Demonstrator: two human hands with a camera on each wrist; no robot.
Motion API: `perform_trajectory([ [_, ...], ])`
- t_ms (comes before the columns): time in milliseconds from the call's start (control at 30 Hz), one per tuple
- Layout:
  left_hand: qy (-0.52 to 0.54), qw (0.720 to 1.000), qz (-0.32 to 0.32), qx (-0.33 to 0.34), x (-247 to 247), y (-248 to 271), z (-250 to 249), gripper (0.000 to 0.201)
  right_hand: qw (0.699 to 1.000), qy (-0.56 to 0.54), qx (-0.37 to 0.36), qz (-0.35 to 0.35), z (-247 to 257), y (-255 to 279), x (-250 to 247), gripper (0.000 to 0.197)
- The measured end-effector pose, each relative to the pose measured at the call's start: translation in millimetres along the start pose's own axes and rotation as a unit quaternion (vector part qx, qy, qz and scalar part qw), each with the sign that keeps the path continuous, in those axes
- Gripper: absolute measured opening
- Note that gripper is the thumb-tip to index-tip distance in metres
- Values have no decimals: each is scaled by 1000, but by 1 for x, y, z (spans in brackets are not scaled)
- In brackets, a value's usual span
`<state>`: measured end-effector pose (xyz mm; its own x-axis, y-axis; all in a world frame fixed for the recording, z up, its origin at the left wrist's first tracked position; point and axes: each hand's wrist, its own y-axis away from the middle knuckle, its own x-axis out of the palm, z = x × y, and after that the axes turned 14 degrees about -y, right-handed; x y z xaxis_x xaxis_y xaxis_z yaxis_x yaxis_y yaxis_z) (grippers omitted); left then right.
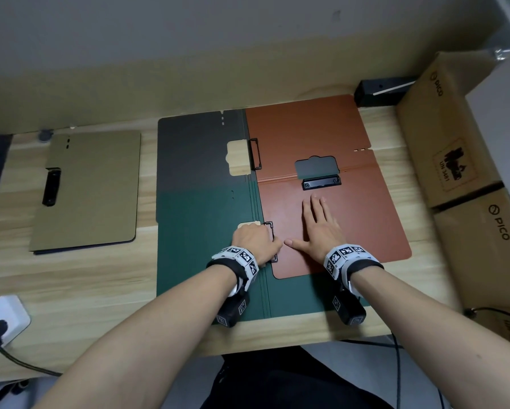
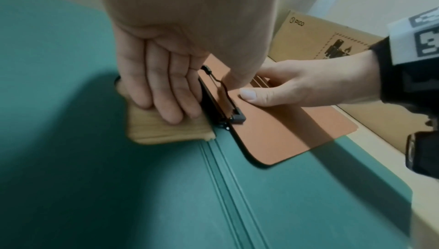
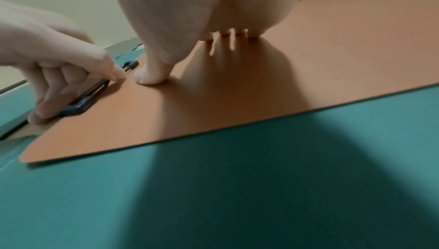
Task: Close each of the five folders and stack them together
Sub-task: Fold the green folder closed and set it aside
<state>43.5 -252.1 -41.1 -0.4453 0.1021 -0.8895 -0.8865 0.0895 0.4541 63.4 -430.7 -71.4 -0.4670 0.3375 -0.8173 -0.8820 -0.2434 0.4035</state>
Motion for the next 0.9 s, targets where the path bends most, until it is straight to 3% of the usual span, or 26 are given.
perform_trajectory([
  [167,93,995,43,4,-4,1,16,33,1000,-1,-5,-1,-1,-1,-1,114],
  [500,69,995,59,-40,10,29,36,31,1000,15,-11,19,-4,1,-6,114],
  [767,36,997,33,-57,17,31,38,38,999,32,-8,14,-2,1,-4,113],
  [900,50,997,11,-63,13,45,63,47,999,36,11,26,10,2,-11,113],
])
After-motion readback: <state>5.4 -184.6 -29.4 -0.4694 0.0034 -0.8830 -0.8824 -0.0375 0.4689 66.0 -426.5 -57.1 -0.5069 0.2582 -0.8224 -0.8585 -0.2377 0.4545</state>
